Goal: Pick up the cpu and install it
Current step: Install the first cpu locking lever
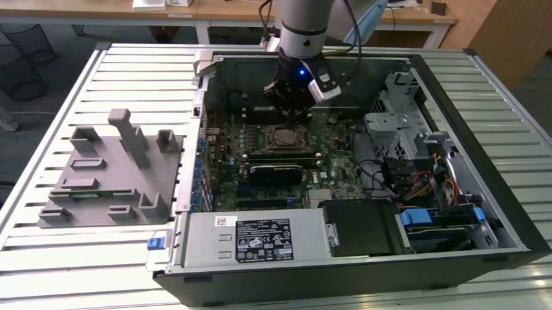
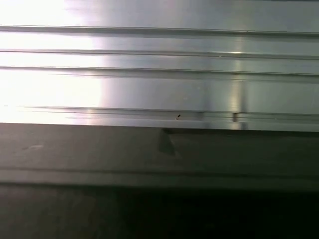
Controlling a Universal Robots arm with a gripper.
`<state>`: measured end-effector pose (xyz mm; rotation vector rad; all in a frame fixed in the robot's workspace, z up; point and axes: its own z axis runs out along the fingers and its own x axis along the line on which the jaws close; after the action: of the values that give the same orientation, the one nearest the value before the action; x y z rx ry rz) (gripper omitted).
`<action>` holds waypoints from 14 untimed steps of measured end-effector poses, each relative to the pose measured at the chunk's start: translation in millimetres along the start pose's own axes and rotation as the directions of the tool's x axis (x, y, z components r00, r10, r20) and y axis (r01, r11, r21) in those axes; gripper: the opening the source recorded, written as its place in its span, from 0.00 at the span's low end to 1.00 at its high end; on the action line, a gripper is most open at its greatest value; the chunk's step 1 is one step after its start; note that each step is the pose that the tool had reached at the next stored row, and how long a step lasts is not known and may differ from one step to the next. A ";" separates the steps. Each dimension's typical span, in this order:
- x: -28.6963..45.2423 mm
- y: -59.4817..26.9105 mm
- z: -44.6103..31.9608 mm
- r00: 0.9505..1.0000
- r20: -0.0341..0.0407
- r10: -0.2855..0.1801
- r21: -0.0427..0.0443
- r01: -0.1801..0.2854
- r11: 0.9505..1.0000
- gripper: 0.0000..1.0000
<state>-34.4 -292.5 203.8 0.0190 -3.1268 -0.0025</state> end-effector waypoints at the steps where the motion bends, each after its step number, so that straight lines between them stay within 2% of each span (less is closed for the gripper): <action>1: -0.1 0.0 0.8 1.000 0.000 0.000 0.004 0.000 1.000 0.11; 6: -0.2 0.0 4.3 1.000 0.000 0.000 0.031 0.000 1.000 0.11; 8: -0.2 -0.1 5.3 1.000 -0.001 0.001 0.040 0.000 0.999 0.11; 10: -0.2 0.1 6.3 1.000 -0.001 0.001 0.043 0.000 0.999 0.11; 14: -0.2 1.0 7.5 1.000 -0.001 0.000 0.042 0.000 0.999 0.11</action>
<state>-34.3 -291.5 196.3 0.0187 -3.1256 0.0639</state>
